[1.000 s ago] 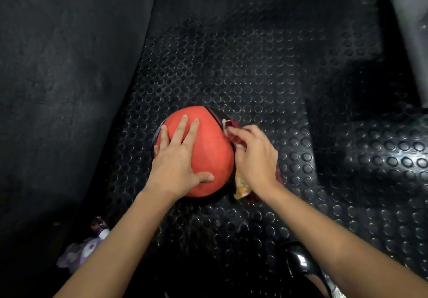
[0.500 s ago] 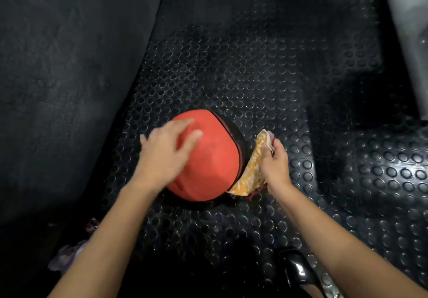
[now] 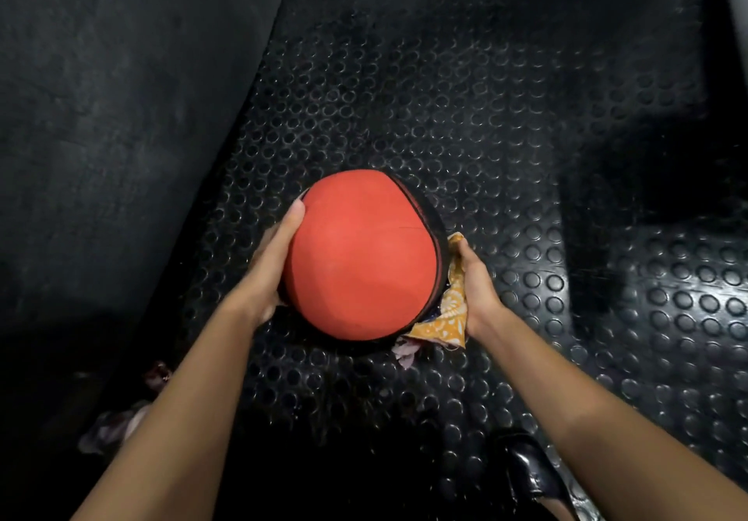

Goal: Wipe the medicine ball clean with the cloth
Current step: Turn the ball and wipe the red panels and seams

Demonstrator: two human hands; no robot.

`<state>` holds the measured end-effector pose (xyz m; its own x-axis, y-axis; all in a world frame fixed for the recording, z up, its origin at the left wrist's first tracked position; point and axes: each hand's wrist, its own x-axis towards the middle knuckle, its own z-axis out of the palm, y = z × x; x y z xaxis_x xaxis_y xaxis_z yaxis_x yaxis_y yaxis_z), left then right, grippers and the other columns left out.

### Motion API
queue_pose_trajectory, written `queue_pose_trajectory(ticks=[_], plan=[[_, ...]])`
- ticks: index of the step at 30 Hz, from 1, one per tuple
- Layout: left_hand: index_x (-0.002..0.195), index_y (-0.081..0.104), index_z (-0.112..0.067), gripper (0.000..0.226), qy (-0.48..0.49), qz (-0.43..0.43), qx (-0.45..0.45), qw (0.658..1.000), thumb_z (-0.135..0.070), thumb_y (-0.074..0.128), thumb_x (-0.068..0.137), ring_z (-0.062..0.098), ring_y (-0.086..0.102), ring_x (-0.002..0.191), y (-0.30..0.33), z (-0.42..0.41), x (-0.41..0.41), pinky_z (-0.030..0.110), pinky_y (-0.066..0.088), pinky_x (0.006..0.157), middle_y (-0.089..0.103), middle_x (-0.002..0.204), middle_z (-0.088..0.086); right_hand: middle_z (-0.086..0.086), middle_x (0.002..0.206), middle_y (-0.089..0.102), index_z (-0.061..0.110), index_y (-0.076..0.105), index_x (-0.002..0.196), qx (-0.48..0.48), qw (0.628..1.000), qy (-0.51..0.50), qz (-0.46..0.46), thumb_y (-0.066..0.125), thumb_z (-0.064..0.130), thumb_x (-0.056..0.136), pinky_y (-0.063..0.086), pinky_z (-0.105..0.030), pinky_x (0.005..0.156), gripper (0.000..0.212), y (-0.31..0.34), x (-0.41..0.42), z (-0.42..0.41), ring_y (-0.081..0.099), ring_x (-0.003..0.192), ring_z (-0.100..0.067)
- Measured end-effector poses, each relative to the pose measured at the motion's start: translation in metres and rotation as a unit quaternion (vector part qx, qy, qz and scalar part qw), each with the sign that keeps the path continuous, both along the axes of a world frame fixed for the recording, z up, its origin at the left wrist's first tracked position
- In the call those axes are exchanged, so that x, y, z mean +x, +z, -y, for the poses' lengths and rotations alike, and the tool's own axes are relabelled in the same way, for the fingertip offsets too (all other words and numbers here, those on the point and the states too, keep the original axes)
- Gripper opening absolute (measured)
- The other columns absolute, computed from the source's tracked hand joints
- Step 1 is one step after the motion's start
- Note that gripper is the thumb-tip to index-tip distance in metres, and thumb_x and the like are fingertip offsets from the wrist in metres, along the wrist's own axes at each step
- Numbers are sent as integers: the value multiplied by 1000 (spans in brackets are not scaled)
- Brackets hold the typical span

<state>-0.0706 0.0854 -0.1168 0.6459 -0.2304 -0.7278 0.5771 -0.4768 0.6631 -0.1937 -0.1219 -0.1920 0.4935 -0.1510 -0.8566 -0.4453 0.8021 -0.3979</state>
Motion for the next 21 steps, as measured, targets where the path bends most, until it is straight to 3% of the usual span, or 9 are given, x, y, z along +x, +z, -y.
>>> queue_pose_trajectory(ticks=[2, 5, 7, 9, 12, 14, 16, 19, 21], plan=[[133, 47, -47, 99, -2, 10, 9, 1000, -99, 45, 48, 20, 53, 121, 2, 6, 3, 57, 40, 99, 56, 132, -7, -9, 63, 69, 10, 65, 86, -5, 1000, -4, -19, 38, 55, 94, 49, -36, 63, 53, -2, 2, 2, 67, 55, -23], [120, 56, -45, 68, -6, 12, 10, 1000, -87, 32, 73, 13, 54, 112, 13, 22, 1, 46, 39, 99, 59, 120, -9, -8, 61, 67, 11, 63, 86, -24, 998, -1, -51, 43, 53, 92, 50, -34, 59, 47, 5, 10, 6, 65, 53, -23], [123, 52, -42, 60, 14, -13, 25, 1000, -78, 24, 83, 19, 49, 117, 12, 24, 1, 52, 32, 103, 54, 125, -4, -11, 81, 70, 11, 64, 100, -75, 994, 10, -78, 54, 60, 77, 55, -38, 70, 55, 3, 14, 14, 68, 68, -27], [141, 38, -36, 81, 36, -61, 46, 996, -84, 21, 78, 35, 36, 133, 6, 24, 3, 66, 27, 105, 40, 146, 9, -10, 100, 69, 14, 63, 112, -158, 979, 57, -119, 57, 67, 56, 52, -44, 86, 77, -5, 18, 30, 67, 86, -30], [148, 28, -34, 103, 39, -112, 70, 990, -93, 26, 63, 46, 36, 131, 7, 28, 8, 64, 45, 91, 31, 152, 16, -10, 104, 68, 10, 65, 99, -278, 941, 155, -114, 58, 54, 70, 49, -41, 92, 53, 22, 32, 50, 65, 92, -28], [148, 29, -30, 104, 33, -116, 79, 990, -92, 30, 64, 45, 46, 123, 13, 31, 10, 56, 55, 77, 33, 150, 18, -11, 113, 64, 7, 63, 108, -336, 912, 208, -106, 53, 46, 82, 46, -36, 94, 47, 44, 48, 59, 61, 100, -29], [148, 26, -29, 96, 17, -89, 107, 990, -88, 28, 72, 43, 50, 119, 14, 37, 10, 51, 55, 72, 31, 151, 17, -16, 126, 56, 4, 53, 125, -421, 859, 265, -118, 42, 46, 90, 39, -36, 95, 56, 57, 63, 63, 52, 115, -33], [150, 11, -40, 85, -23, 23, 152, 988, -84, 23, 78, 39, 25, 139, 8, 49, 10, 60, 40, 98, 11, 159, 5, -22, 134, 47, 7, 39, 133, -516, 788, 313, -124, 27, 44, 96, 33, -41, 97, 54, 73, 73, 59, 44, 123, -38], [151, 3, -39, 71, -59, 146, 140, 978, -69, 25, 90, 26, 9, 147, 8, 58, 10, 47, 14, 117, -2, 161, 0, -22, 131, 50, 12, 43, 129, -556, 756, 326, -111, 26, 45, 97, 33, -42, 96, 49, 80, 75, 61, 45, 121, -39]])
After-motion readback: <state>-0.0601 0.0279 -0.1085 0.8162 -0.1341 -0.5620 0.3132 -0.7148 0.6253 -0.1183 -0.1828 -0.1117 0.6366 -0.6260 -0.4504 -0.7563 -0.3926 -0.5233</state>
